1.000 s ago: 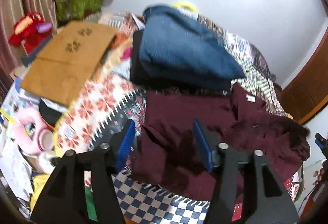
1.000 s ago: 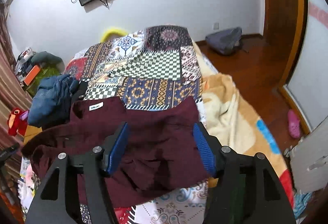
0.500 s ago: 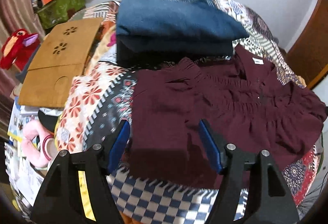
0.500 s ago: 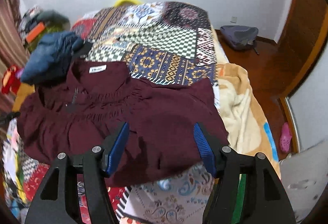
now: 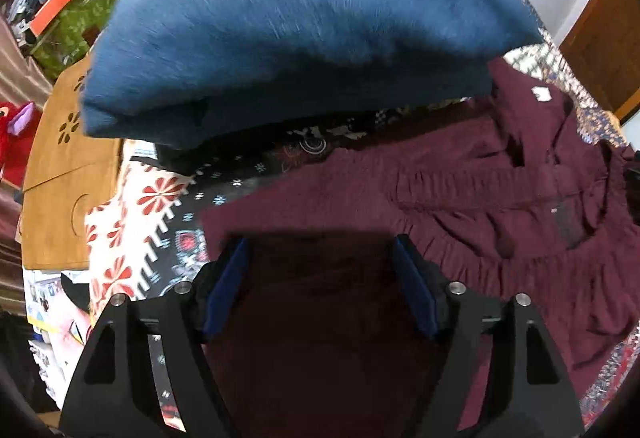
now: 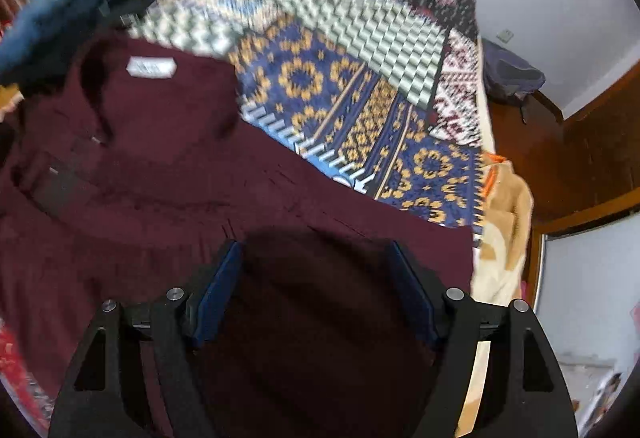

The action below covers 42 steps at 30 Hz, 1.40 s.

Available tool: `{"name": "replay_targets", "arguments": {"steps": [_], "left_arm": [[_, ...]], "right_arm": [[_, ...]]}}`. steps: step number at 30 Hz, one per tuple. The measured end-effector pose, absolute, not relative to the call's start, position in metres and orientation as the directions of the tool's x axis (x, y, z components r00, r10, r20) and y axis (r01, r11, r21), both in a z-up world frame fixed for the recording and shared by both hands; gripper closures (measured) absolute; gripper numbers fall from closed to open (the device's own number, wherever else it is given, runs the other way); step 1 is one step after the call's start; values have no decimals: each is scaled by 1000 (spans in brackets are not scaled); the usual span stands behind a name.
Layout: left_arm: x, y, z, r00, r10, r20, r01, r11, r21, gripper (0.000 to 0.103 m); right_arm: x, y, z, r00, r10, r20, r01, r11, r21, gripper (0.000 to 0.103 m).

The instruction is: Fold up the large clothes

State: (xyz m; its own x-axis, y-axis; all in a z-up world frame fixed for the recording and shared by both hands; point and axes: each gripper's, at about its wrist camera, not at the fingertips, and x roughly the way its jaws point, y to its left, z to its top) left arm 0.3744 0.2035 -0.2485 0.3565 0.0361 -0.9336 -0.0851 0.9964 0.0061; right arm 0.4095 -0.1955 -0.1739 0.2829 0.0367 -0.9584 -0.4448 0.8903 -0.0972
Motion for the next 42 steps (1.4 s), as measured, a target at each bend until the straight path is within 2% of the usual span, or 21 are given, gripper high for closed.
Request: {"name": "replay_targets", "arguments": {"steps": [5, 10, 14, 20, 24, 27, 34, 42], "left_arm": [[372, 198, -264, 390, 82, -917, -64, 996, 62, 21], [366, 192, -259, 395, 135, -909, -108, 989, 99, 20], [348, 183, -235, 445, 140, -885, -146, 986, 82, 20], [314, 158, -186, 565, 87, -820, -117, 993, 24, 20], [305, 139, -165, 614, 38, -788, -78, 997, -12, 20], [295, 126, -169, 612, 9, -791, -65, 997, -39, 20], [278, 104, -212, 519, -30, -854, -69, 995, -76, 20], [254, 122, -214, 529, -23, -848, -147, 982, -118, 20]], "right_arm": [[405, -198, -180, 306, 40, -951, -431, 897, -101, 31], [396, -195, -157, 357, 45, -933, -383, 918, -102, 31], [376, -183, -125, 417, 112, -902, -401, 913, -72, 31], [342, -155, -94, 460, 225, -859, -462, 887, -16, 31], [316, -132, -97, 448, 270, -852, -515, 857, 1, 31], [302, -122, -112, 415, 279, -866, -535, 845, 16, 31], [287, -119, -159, 293, 274, -916, -512, 854, 92, 31], [282, -120, -149, 303, 264, -916, -496, 864, 85, 29]]}}
